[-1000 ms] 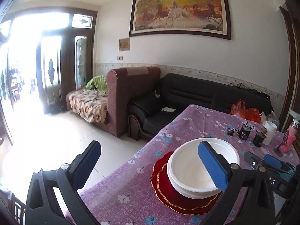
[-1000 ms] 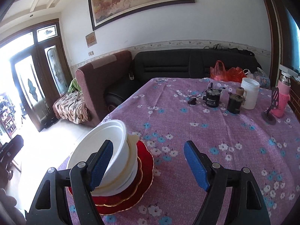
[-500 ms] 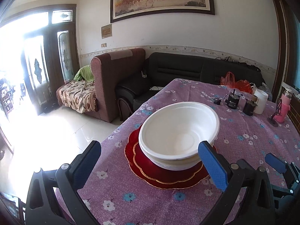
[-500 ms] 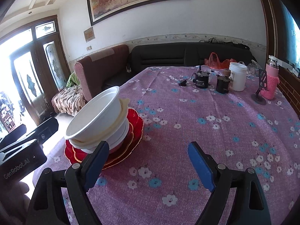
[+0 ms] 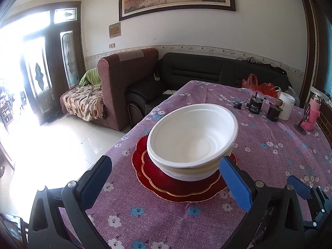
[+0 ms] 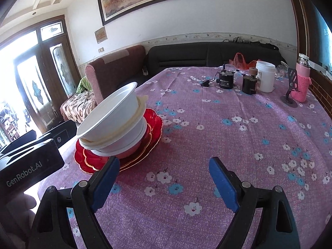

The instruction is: Organize plates and bowls

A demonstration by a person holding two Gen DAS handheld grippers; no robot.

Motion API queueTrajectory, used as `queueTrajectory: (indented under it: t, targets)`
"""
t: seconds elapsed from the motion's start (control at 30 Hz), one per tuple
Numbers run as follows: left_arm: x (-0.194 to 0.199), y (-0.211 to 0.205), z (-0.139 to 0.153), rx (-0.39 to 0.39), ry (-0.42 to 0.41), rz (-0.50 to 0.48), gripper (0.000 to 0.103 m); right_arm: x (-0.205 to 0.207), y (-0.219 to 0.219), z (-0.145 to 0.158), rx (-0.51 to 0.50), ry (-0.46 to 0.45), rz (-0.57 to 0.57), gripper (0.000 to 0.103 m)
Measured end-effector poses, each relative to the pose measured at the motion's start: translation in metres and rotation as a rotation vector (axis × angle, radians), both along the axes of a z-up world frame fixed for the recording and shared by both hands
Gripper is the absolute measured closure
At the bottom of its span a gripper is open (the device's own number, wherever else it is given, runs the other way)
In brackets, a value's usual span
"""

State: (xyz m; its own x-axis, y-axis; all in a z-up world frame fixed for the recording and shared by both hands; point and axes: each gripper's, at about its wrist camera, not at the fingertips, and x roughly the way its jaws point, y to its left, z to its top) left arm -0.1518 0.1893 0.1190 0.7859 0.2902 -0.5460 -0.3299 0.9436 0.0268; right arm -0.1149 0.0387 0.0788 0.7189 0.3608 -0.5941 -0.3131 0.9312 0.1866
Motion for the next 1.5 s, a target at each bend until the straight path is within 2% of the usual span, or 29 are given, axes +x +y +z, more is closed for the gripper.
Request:
queueTrajectory:
  t: [0.43,0.57,0.7,0.83,0.9,1.0,1.07,1.13,1.5]
  targets:
    - [-0.003,0.002,-0.006,-0.001,-0.018,0.013,0.000,-0.003,0.016,-0.007,-0.035,0.006,0.029,0.012]
    - [-0.013,0.002,0.000,0.023,-0.081,0.044,0.000,-0.005,0.020,-0.008,-0.039,0.004,0.038,0.012]
    - [-0.029,0.001,0.009,0.071,-0.150,0.119,0.000,-0.007,0.025,-0.007,-0.048,-0.005,0.048,0.012]
    - [-0.039,-0.003,0.010,0.100,-0.190,0.137,0.000,-0.009,0.028,-0.007,-0.048,-0.007,0.056,0.012]
    - [-0.038,-0.004,0.008,0.100,-0.172,0.122,0.000,-0.009,0.030,-0.008,-0.050,-0.004,0.061,0.012]
    - [-0.023,-0.002,-0.002,0.015,-0.088,0.044,0.000,-0.012,0.034,-0.009,-0.055,-0.004,0.072,0.012]
    - [-0.015,0.004,-0.008,-0.036,-0.043,0.038,0.000,-0.014,0.037,-0.009,-0.065,-0.008,0.080,0.012]
    - [-0.012,0.007,-0.014,-0.053,-0.014,0.050,0.000,-0.016,0.042,-0.010,-0.084,-0.017,0.090,0.012]
    - [-0.008,0.023,-0.022,-0.088,0.022,0.085,0.000,-0.016,0.059,-0.003,-0.127,-0.033,0.128,0.012]
